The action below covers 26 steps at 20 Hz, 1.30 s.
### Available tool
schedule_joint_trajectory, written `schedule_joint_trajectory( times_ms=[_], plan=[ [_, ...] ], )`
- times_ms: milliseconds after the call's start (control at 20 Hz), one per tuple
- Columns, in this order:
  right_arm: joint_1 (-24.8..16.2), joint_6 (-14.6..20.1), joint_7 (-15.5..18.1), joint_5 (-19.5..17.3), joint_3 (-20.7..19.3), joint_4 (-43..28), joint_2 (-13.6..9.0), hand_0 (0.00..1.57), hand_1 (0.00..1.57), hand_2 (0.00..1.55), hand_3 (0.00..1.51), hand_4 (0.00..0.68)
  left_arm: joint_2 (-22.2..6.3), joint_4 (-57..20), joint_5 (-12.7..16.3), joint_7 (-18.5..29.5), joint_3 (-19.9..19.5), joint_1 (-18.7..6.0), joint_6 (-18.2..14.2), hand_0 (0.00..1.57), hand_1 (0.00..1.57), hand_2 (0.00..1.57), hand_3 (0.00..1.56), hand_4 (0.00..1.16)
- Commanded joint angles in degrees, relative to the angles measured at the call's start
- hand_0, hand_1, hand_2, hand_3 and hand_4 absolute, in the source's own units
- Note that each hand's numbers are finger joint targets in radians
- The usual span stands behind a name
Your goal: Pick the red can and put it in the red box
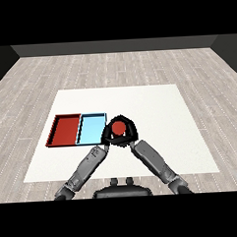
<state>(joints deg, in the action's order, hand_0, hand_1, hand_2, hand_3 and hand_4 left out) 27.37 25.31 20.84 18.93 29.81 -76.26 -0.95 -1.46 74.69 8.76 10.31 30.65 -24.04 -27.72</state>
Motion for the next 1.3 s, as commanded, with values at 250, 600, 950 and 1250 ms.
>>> schedule_joint_trajectory(
  times_ms=[250, 600, 950, 1250],
  plan=[
    [1.8, 7.1, 2.5, 3.7, 7.9, -1.9, 0.9, 1.47, 1.47, 1.44, 1.39, 0.557, 1.3, -2.6, -2.6, -4.6, 1.1, -2.1, -3.4, 1.57, 1.57, 1.47, 1.33, 0.89],
    [-2.0, 0.3, 2.1, -0.5, 1.6, -2.5, 0.3, 1.52, 1.52, 1.46, 1.4, 0.544, 1.3, -0.5, -1.3, -3.7, 1.3, -2.2, -5.1, 1.57, 1.57, 1.51, 1.4, 0.87],
    [1.9, 1.9, -0.8, 4.8, 4.3, -3.3, 0.9, 1.4, 1.4, 1.41, 1.37, 0.471, 1.4, 1.5, 0.9, -0.4, 2.4, -0.2, -6.5, 1.57, 1.57, 1.55, 1.47, 1.03],
    [-0.7, -3.6, -0.3, 0.1, 0.4, -4.3, 0.9, 0.0, 0.0, 0.0, 0.0, 0.0, 1.4, -1.2, 1.7, 0.2, 1.5, -1.9, -5.5, 1.57, 1.57, 1.57, 1.49, 1.14]
  ],
)
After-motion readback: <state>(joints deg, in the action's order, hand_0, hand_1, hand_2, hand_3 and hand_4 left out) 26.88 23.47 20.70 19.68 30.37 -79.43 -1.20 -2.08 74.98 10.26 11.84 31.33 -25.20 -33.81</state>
